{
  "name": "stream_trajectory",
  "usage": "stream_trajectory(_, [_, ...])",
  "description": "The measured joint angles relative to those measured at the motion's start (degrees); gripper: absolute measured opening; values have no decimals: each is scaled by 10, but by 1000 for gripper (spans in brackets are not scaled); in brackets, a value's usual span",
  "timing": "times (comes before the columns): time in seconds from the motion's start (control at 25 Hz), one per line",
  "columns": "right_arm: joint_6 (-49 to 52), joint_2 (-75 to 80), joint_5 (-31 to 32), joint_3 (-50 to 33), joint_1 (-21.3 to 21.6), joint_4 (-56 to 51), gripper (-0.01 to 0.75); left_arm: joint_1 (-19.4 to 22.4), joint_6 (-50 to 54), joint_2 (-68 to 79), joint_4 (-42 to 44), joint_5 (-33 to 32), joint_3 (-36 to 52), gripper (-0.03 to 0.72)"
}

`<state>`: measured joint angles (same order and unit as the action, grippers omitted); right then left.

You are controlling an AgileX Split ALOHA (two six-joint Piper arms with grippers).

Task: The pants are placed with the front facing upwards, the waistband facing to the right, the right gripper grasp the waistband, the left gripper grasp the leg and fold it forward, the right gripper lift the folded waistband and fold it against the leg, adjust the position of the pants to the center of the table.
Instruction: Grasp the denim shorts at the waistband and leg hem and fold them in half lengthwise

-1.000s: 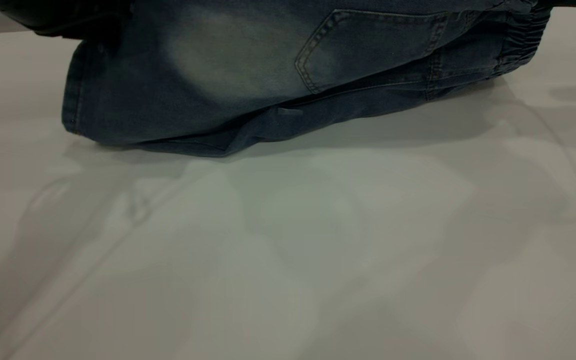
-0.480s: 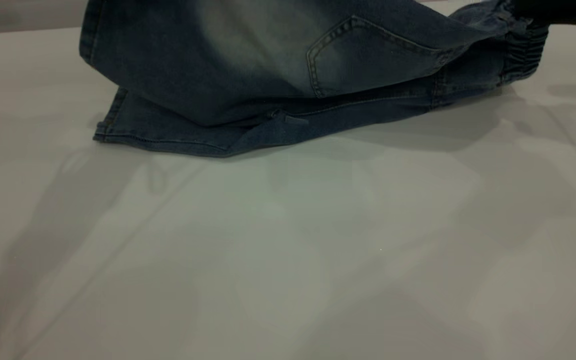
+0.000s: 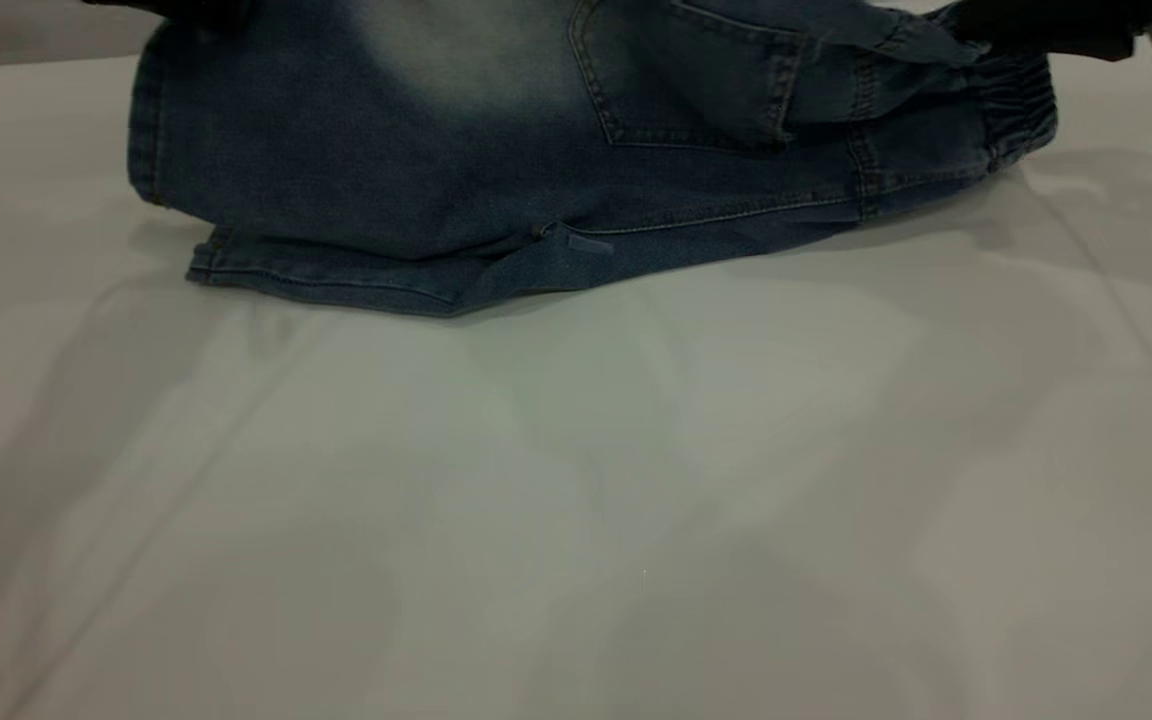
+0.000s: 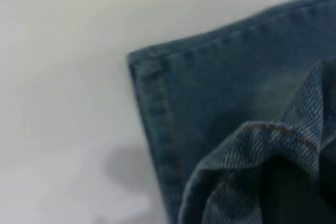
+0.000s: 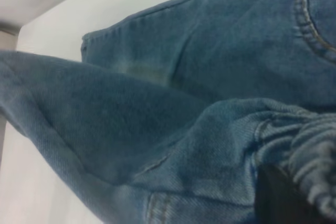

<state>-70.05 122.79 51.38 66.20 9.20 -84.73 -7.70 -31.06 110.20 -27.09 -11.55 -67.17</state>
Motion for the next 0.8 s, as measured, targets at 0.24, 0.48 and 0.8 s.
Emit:
stream_trajectory(0.24, [0, 8, -20, 7, -1, -1, 56, 9, -2, 0, 1, -6, 0, 60])
stream_trajectory(0.48, [-4, 8, -36, 7, -1, -9, 245, 12, -2, -1, 1, -6, 0, 60])
stream_trajectory(0.8, [-4, 6, -58, 20, 0, -17, 576, 12, -2, 46, 1, -17, -20, 60])
